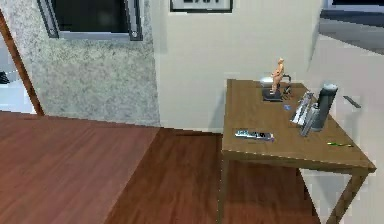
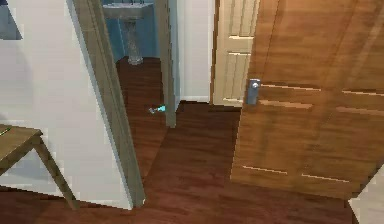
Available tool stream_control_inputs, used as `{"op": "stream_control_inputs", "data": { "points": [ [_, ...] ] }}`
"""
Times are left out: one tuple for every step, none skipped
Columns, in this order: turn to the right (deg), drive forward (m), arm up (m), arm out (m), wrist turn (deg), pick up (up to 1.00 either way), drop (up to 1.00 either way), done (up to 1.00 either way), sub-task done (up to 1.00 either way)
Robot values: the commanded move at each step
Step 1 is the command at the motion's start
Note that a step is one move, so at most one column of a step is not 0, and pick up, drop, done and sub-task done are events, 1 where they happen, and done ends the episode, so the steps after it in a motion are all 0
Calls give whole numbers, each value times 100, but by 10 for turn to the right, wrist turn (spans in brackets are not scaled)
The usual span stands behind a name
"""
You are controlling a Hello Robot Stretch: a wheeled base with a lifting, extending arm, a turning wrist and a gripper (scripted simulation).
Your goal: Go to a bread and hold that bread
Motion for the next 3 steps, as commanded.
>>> {"op": "stream_control_inputs", "data": {
  "points": [
    [-120, 0, 0, 0, 0, 0, 0, 0, 0],
    [0, 15, 0, 0, 0, 0, 0, 0, 0],
    [-180, 0, 0, 0, 0, 0, 0, 0, 0]
  ]
}}
